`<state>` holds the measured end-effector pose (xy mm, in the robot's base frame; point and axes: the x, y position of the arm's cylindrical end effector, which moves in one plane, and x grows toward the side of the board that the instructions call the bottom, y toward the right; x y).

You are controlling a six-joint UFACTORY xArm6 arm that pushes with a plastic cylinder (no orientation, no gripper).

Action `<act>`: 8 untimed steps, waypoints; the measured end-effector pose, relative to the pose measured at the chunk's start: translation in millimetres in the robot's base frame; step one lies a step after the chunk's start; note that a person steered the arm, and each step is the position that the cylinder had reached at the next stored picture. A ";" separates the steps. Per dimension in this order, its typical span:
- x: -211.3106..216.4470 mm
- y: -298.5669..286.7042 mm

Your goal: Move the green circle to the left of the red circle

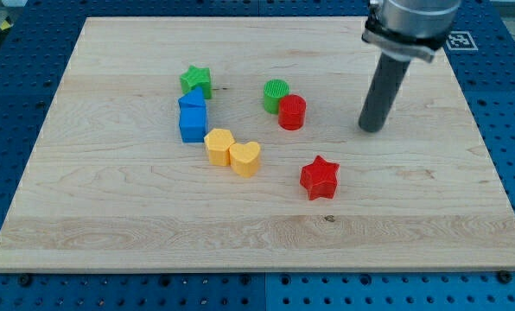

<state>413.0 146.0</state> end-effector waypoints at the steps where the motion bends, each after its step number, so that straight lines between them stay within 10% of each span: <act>1: -41.9 -53.8; 8: -49.9 -158.8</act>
<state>363.1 -12.7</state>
